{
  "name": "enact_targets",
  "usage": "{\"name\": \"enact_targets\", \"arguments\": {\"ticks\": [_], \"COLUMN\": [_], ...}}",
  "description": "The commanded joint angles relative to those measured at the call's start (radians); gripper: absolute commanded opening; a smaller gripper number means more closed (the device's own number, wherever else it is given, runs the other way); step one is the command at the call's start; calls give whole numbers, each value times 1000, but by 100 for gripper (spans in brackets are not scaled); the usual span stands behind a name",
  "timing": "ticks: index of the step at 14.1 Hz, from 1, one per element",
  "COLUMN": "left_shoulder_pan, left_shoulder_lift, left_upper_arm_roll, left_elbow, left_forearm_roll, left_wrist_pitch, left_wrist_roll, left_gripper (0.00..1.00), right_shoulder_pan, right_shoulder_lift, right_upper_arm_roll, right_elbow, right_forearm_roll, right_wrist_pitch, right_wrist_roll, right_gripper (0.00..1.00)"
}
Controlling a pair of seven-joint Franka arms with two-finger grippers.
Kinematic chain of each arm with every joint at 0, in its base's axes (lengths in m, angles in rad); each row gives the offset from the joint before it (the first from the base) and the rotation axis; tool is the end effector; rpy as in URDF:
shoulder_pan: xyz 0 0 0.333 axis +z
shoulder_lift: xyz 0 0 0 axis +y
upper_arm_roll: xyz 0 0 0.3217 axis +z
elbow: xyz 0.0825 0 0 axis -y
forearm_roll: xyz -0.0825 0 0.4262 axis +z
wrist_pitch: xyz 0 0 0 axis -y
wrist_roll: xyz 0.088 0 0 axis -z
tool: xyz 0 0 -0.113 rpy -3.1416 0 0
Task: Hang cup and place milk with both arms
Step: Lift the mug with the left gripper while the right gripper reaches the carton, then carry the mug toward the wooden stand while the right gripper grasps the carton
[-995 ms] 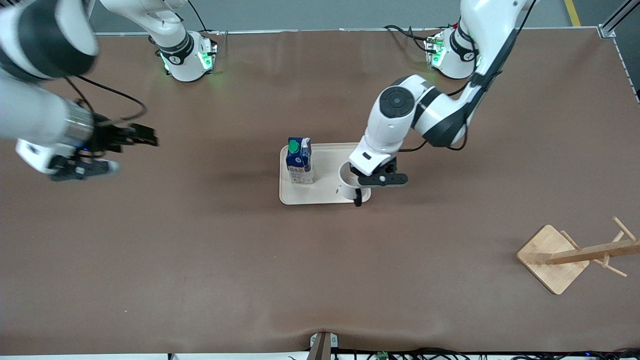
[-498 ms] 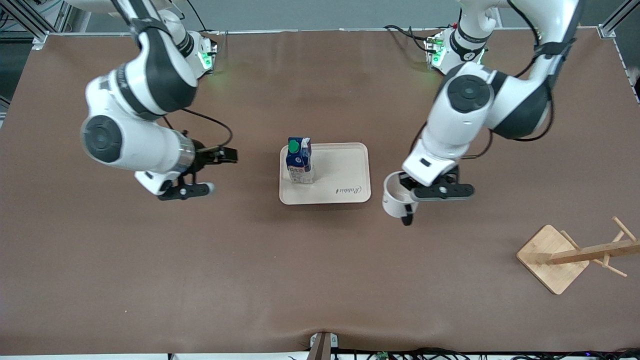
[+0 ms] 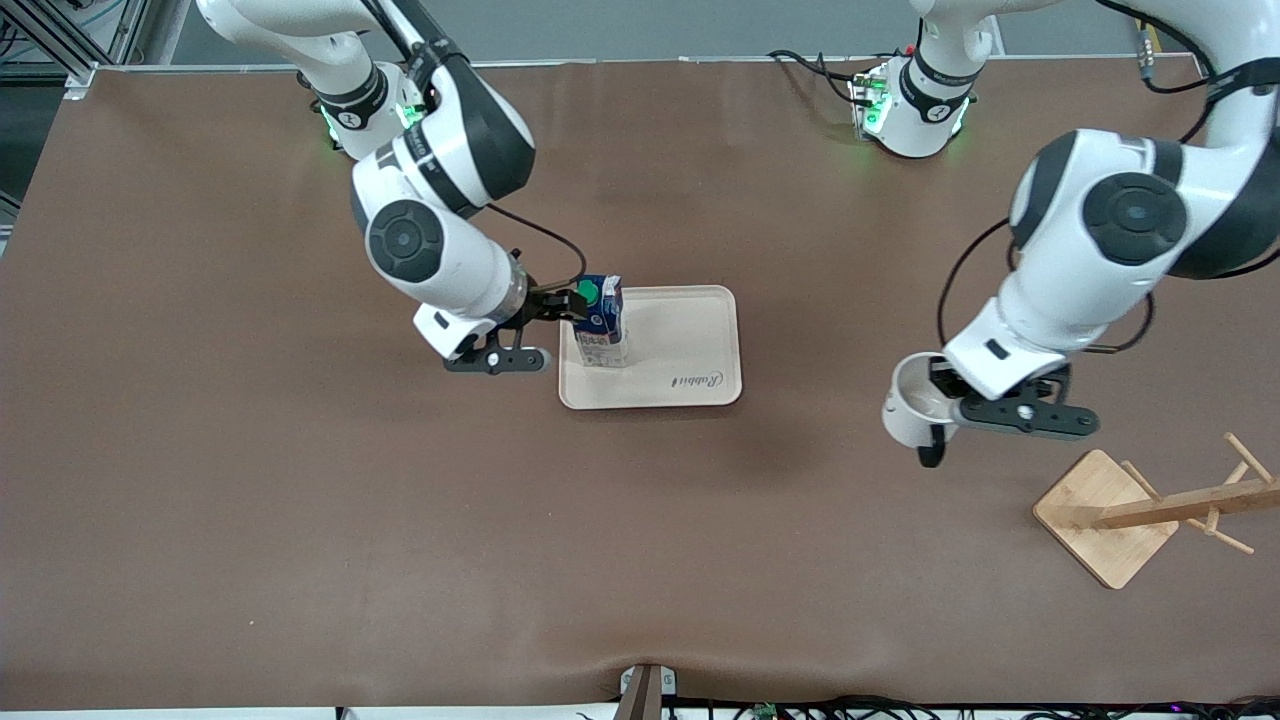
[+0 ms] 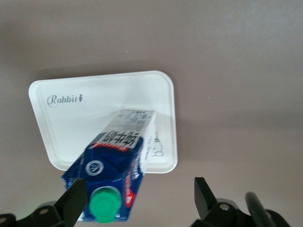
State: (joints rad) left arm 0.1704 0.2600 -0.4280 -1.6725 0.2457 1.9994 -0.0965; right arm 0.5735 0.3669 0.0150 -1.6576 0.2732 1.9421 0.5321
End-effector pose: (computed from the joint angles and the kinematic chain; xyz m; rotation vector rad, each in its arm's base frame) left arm 0.6704 -0.1371 0.4570 -3.0124 0.3564 -0.1714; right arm 0.5645 0.3994 0.3738 -2.9521 0.0806 0.3050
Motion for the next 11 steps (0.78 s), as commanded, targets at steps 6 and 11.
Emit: {"name": "enact_targets", "arguments": {"ticks": [6, 11], "left_shoulder_pan": [194, 329], "left_shoulder_lift": [-11, 5], "left_upper_arm_roll": [-5, -5], "left_elbow": [25, 80], "left_forearm_roll": [15, 1], "left_wrist_pitch": [-28, -27], "left_wrist_roll": [437, 736], "left_gripper": [0, 0], "right_shoulder_pan": [100, 126], "right_shoulder_lift": [26, 58], "right_upper_arm_roll": [-15, -17], "right_elbow": [-17, -27], "right_forearm_roll": [3, -68], "right_wrist_pitch": [73, 115], "right_wrist_roll": [133, 152], "right_gripper": [100, 100]}}
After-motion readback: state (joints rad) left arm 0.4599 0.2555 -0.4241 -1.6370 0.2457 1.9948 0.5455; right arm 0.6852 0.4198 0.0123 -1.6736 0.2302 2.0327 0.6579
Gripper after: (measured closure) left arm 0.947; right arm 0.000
